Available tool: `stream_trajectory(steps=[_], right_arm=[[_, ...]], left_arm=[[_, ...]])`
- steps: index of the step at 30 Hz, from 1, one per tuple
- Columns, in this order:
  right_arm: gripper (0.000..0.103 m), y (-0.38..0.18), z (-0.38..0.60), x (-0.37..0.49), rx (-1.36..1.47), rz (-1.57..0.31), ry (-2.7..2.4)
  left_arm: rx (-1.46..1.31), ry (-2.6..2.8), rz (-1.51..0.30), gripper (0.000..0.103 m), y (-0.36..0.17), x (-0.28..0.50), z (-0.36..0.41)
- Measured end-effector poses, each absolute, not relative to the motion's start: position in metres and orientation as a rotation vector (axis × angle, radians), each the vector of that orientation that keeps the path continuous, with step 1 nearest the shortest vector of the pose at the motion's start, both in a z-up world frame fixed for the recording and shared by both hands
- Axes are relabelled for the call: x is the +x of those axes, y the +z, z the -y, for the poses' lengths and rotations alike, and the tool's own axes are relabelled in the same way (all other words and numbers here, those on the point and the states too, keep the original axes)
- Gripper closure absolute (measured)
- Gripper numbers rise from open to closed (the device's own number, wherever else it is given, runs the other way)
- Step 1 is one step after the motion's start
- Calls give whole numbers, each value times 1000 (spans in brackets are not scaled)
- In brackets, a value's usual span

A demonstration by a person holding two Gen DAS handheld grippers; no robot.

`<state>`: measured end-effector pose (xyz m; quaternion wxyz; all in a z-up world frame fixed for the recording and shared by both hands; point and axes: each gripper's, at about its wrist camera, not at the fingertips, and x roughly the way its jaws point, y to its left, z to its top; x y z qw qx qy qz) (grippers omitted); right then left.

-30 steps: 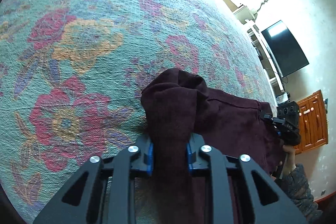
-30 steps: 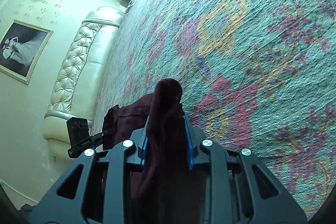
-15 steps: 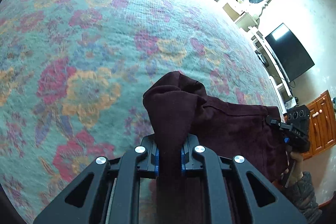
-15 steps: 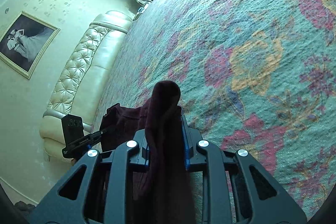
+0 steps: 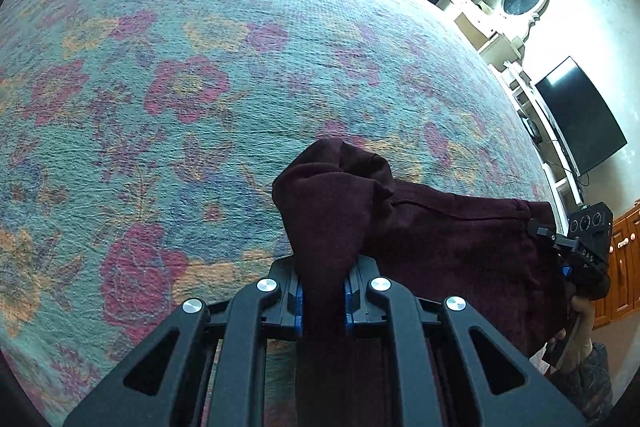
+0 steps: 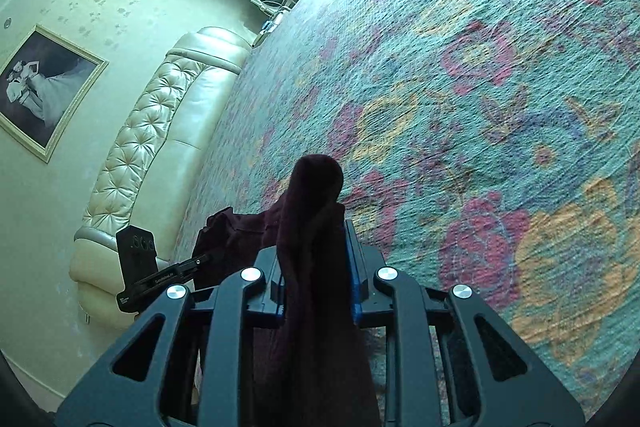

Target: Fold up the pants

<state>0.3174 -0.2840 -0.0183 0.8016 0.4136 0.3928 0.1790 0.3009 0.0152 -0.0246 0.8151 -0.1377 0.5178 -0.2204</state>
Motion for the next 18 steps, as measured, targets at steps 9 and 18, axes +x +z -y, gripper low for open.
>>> stream_trajectory(steps=[9,18], right_arm=[[81,-42,290,325,950,-879,362],[81,-55,296,320,991,-872,365]], left_arm=[[-355,-492,-1135,87,-43,307,-25],[-378,-510,-1129,85,-46,307,-31]])
